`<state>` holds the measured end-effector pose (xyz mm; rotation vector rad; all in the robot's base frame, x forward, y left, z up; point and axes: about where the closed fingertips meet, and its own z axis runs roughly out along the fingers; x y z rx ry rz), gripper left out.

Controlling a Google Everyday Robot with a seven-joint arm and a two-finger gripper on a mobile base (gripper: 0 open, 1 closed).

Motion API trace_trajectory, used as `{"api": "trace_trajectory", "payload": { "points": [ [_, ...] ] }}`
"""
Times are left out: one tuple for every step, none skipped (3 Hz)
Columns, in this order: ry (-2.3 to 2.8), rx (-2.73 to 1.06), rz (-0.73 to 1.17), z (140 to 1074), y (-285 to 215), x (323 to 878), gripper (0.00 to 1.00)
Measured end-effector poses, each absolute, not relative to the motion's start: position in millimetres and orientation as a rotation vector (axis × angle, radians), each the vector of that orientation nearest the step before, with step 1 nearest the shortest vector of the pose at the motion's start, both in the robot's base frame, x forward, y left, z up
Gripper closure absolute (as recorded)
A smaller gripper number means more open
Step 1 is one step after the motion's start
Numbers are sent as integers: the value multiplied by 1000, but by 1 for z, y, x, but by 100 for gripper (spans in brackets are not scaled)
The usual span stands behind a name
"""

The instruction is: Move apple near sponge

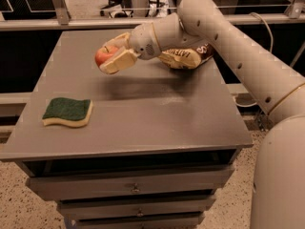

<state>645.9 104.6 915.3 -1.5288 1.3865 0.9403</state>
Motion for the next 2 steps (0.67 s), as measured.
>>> {"api": "trace_trajectory", "payload": {
  "points": [
    [1334, -1550, 977, 904, 135, 621, 100],
    [1318, -1556, 993, 898, 147, 614, 100]
  ]
}}
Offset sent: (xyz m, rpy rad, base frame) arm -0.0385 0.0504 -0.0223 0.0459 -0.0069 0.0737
